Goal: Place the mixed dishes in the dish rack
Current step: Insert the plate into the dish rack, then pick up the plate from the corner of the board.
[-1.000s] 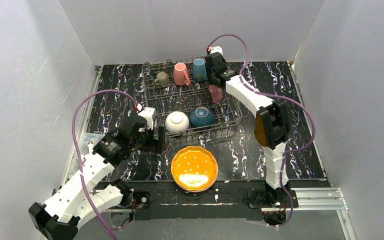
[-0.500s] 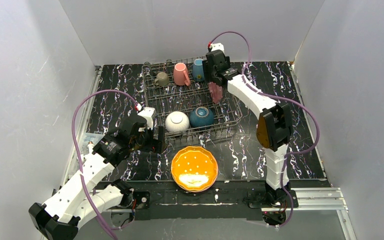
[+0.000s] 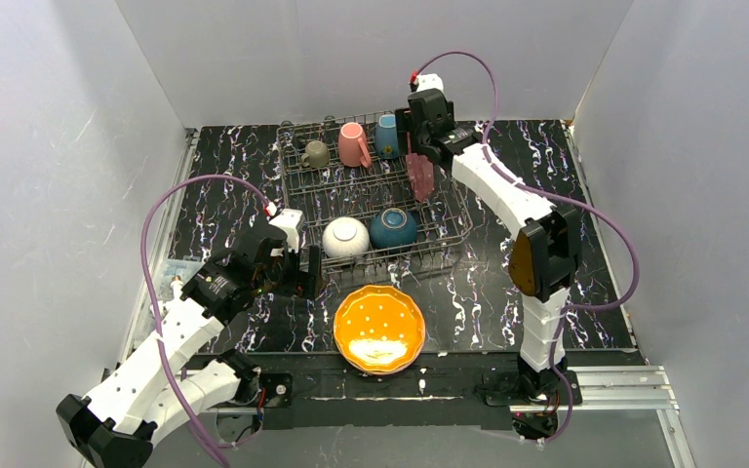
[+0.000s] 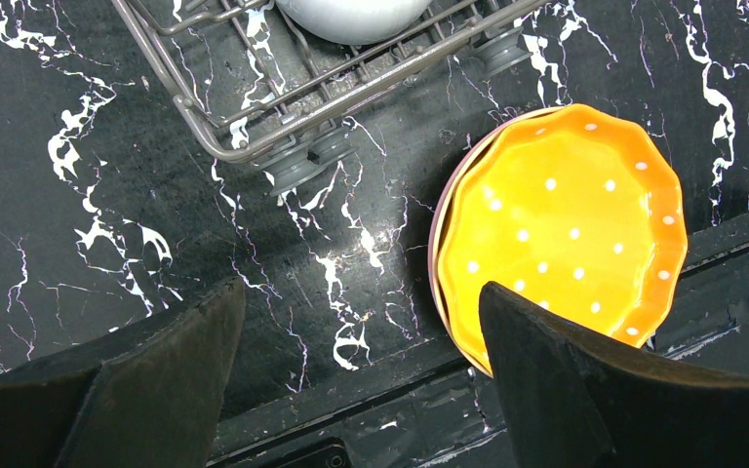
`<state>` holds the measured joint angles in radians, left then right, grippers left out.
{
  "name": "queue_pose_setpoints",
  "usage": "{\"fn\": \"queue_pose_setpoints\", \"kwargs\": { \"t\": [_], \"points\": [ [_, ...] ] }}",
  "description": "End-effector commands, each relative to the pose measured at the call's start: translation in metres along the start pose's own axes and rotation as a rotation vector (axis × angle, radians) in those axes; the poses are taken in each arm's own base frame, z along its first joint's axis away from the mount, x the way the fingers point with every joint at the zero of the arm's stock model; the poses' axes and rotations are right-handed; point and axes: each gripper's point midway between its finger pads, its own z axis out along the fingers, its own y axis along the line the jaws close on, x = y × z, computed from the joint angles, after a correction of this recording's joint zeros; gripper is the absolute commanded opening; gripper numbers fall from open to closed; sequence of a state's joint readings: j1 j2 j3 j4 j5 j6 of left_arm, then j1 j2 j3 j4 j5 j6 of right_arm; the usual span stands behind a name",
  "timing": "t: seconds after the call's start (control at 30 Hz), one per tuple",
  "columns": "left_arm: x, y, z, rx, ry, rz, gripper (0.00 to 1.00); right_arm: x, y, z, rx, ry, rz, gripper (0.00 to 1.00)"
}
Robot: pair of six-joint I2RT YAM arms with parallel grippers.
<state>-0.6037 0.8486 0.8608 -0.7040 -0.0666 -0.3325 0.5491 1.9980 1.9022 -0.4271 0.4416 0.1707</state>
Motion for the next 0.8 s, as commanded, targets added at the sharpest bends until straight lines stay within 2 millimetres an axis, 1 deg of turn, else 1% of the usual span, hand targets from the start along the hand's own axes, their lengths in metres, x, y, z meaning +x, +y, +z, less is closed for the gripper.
{"fn": "queue_pose_setpoints", "kwargs": {
  "t": [0.0,0.2,0.37,0.53,0.67,0.77],
  "points": [
    [0.002,0.002,0.0,-0.002,0.008,0.006,0.88,-0.041,-0.007,-0.036,-0.026,-0.092,0.063,0.83],
    [0.002,0.001,-0.001,0.005,0.004,0.005,0.89,-0.044,-0.007,-0.054,-0.058,-0.098,0.094,0.84],
    [0.002,0.001,-0.003,0.012,-0.006,0.01,0.9,-0.037,-0.005,-0.071,-0.102,-0.077,0.124,0.84],
    [0.001,0.002,-0.006,0.012,-0.016,0.018,0.93,-0.033,-0.009,-0.096,-0.139,-0.088,0.152,0.83],
    [0.002,0.001,-0.006,0.018,-0.016,0.017,0.98,-0.026,-0.011,-0.118,-0.176,-0.076,0.166,0.81],
    [0.003,0.001,-0.007,0.019,-0.016,0.014,0.98,-0.018,-0.013,-0.137,-0.208,-0.068,0.172,0.81]
  ]
}}
